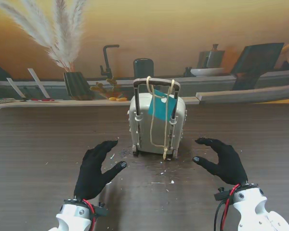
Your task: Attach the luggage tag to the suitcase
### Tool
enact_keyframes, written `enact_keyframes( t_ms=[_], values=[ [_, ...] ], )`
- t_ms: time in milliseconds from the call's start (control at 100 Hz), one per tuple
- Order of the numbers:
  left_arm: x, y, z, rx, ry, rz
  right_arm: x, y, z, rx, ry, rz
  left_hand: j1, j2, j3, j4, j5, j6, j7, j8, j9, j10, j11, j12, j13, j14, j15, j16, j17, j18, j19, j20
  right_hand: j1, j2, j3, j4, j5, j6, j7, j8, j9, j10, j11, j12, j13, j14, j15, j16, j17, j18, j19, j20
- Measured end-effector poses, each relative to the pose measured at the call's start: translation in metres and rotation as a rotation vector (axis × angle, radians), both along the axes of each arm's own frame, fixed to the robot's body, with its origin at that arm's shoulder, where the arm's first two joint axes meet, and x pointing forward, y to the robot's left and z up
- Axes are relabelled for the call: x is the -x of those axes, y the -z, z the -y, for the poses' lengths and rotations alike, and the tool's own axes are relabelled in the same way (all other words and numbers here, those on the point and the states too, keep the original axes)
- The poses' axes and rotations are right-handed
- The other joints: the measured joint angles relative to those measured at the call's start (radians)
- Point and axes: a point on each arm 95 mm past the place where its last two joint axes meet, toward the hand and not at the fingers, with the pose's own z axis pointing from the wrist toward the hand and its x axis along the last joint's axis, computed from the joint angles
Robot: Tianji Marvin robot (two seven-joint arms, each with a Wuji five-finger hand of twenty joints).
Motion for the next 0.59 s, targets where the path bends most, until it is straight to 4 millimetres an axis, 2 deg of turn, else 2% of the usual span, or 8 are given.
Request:
enact_keyframes(
  t_ms=[220, 590],
  values=[
    [-0.002, 0.015, 0.003, -0.018, 0.041, -0.067, -0.005, 0.008, 0.000, -0.001, -0.006, -0.031, 0.000, 0.001, 0.000, 0.000, 0.000, 0.021, -0.024, 0.000, -0.014, 0.000, -0.014, -0.012, -0.001, 0.000, -0.027, -0.002, -0.013, 0.000, -0.010, -0.013, -0.010, 0.023, 0.003, 0.000, -0.038, 0.000, -0.006, 0.000, -0.010, -0.001, -0.001, -0.010, -0.014, -0.002, -0.002, -0.002, -0.015, -0.012, -0.003, -0.013],
    [-0.001, 0.016, 0.002, 0.007, 0.029, -0.064, -0.002, 0.012, -0.001, -0.020, -0.013, -0.052, 0.000, 0.009, -0.010, 0.000, 0.000, 0.021, -0.025, 0.000, -0.014, 0.000, -0.014, -0.012, -0.001, 0.000, -0.037, -0.011, -0.013, 0.000, -0.010, -0.020, -0.010, 0.031, 0.003, 0.000, -0.038, 0.001, -0.006, 0.000, -0.010, -0.004, -0.001, -0.010, -0.014, -0.002, -0.002, -0.011, -0.015, -0.012, -0.003, -0.014]
  ],
)
